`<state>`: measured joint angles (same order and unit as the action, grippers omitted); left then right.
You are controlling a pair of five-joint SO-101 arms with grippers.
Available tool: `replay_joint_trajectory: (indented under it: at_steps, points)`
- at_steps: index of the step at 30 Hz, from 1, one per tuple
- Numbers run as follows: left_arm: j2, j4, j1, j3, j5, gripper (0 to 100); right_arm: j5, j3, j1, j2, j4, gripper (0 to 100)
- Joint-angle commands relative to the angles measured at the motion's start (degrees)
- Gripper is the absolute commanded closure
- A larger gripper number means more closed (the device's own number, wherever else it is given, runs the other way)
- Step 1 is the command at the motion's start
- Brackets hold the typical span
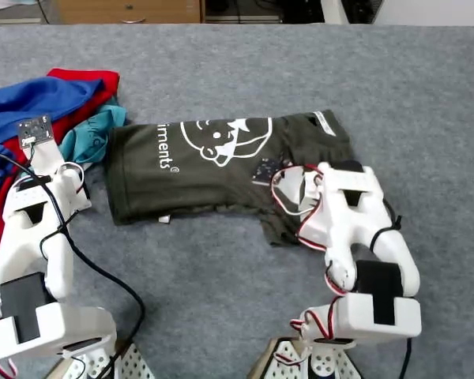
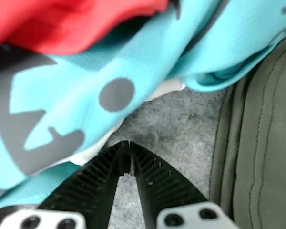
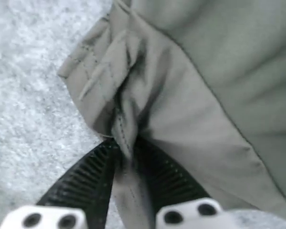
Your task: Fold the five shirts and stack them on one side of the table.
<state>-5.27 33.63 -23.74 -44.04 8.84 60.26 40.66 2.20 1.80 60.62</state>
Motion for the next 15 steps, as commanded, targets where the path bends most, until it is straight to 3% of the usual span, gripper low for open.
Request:
replay_joint_trajectory:
  at_steps: [1,15]
  points:
    - [-0.40,0.09,0.18,2.55,-0.09,98,-2.99,-3.56,1.27,0.04,0.97,99.5]
    - [-0.40,0.18,0.26,2.55,-0.09,98,-3.96,-27.38,-2.24,4.70,15.91,99.5]
